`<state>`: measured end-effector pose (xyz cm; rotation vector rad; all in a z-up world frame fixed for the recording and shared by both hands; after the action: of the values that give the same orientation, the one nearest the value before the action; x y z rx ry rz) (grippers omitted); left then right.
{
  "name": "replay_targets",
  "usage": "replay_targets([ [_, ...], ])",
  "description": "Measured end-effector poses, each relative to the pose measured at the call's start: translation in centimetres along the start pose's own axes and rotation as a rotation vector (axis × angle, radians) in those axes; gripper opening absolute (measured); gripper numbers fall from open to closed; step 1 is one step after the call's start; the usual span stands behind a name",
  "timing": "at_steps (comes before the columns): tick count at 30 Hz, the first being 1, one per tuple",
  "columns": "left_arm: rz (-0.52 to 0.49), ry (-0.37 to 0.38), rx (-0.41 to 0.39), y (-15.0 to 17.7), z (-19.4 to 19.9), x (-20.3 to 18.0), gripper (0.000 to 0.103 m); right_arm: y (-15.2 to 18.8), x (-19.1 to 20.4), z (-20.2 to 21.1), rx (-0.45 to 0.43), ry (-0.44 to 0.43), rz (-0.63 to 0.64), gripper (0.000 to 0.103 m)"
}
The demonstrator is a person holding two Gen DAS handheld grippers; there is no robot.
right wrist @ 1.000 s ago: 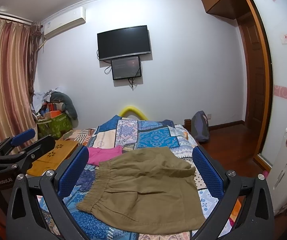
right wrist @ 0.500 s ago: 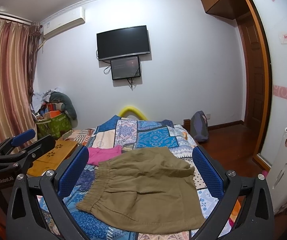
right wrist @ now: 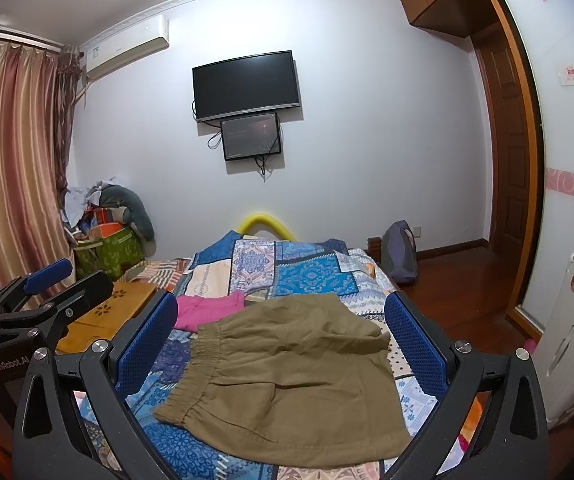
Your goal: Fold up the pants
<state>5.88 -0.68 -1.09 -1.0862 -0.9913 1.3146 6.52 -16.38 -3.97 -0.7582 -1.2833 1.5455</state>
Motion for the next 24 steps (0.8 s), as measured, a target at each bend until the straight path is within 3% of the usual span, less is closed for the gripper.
replay_targets([
  [19, 0.002, 0.005, -0.003, -0.1, -0.1, -0.1, 0.103, 0.1, 0.0, 0.0, 0.002, -0.001, -0.001, 0.103],
  [24, 0.002, 0.012, 0.028, 0.4, -0.9, -0.2, 0.103, 0.5, -0.2, -0.7, 0.016, 0.005, 0.004, 0.103],
])
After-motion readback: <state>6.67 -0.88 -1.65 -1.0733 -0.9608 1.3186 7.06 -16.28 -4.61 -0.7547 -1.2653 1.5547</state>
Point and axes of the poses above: each gripper's, at about its wrist camera, not at the fingertips, and z roughly against the way its jaws point, x to its left, y to its underside, the point moved 6 cm from there along -z, roughly the way its jaws point, and after that the axes turned 1 degree about y, right-handed, at the moved point
